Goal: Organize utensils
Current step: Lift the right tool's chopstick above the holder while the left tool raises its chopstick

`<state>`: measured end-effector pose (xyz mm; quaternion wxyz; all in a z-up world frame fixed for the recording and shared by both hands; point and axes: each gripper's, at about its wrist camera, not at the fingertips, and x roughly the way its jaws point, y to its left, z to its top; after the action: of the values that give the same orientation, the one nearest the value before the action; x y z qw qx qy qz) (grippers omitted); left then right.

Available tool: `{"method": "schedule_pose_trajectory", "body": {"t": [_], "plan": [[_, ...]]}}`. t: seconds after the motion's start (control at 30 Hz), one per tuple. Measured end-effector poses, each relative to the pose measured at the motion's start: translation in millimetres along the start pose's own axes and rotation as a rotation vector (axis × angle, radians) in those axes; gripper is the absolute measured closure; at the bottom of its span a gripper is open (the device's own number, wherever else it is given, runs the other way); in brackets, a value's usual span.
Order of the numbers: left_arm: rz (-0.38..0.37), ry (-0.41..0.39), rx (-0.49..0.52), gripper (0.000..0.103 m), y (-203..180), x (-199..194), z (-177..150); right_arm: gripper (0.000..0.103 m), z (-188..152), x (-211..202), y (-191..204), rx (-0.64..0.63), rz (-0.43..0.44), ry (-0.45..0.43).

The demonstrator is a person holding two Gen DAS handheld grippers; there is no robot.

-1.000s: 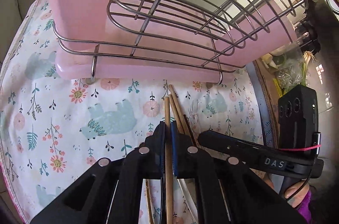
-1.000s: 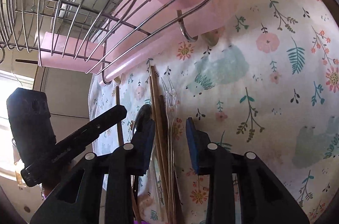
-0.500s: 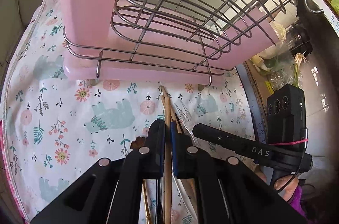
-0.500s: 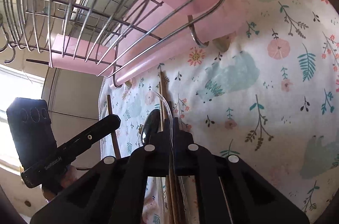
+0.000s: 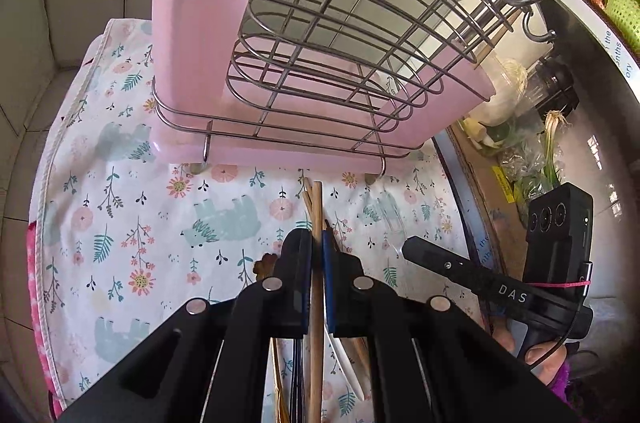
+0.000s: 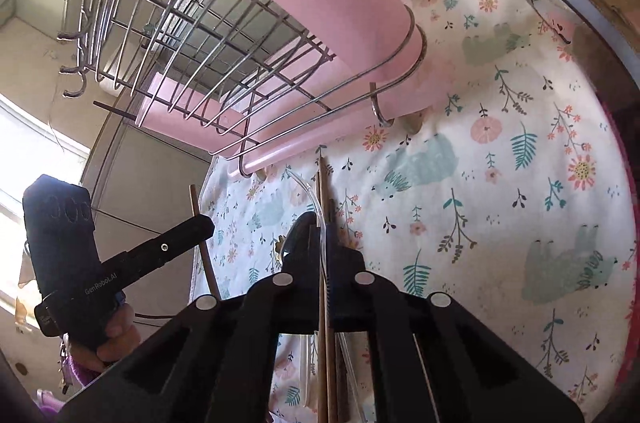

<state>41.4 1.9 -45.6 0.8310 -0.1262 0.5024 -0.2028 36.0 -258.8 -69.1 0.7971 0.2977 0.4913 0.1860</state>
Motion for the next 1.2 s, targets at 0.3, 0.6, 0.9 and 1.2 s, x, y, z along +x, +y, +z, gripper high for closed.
{"method": "schedule_pose_trajectory", "body": {"t": [0.3, 0.6, 0.9, 1.2], "plan": [[0.007, -0.058, 0.0, 0.098, 1.5, -27.8, -1.1, 0.1, -5.5, -18.2, 20.1, -0.054, -0.011, -0.047], [0.01, -0.111, -0.006, 0.098, 1.7, -47.9, 0.5, 0.1, -7.4, -30.2, 25.8, -0.068, 0.006, -0.07], [0.0, -0.158, -0.008, 0.098, 4.1, -67.2, 2.1, 0.1, -4.0, -40.2, 27.8, -0.062, 0.01, -0.088], [-0.006, -0.222, -0.007, 0.098, 8.9, -91.0, 9.0, 0.1, 10.6, -65.1, 39.7, -0.073, 0.043, -0.181]]}}
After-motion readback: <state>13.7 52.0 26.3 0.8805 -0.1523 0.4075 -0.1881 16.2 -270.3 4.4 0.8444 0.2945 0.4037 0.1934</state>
